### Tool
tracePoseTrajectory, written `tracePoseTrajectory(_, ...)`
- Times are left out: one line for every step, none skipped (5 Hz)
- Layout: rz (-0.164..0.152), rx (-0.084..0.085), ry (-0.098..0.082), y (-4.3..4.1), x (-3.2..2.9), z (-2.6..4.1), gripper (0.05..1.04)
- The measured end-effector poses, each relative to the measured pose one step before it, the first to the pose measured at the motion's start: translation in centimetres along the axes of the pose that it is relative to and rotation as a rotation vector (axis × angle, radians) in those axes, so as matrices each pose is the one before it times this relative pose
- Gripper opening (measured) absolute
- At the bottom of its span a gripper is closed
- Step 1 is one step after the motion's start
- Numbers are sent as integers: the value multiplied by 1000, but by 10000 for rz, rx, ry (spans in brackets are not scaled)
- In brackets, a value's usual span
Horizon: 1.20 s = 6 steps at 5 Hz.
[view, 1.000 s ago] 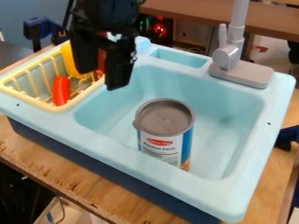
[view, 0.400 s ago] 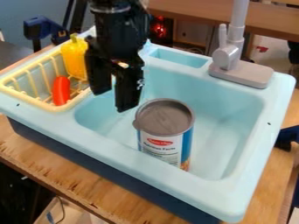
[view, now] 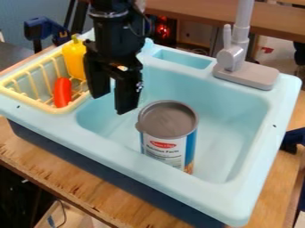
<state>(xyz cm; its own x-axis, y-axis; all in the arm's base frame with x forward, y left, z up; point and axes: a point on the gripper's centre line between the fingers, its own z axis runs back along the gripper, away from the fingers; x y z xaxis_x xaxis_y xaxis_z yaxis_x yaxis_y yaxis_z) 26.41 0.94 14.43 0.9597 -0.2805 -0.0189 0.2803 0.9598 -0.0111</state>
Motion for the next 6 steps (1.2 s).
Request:
tracePoseTrajectory(6, 36, 222, 130, -141, -548, 999)
tracePoseTrajectory(31, 43, 62, 60, 12, -235, 999)
tracePoseTrajectory(-94, 10, -14, -317, 85, -334, 999)
tracePoseTrajectory(-727, -80, 241, -1915, 816, -909, 999)
tracePoseTrajectory(-206, 49, -180, -897, 590, 46, 999)
tracePoseTrajectory(-396, 141, 2, -1494, 475, 43, 999)
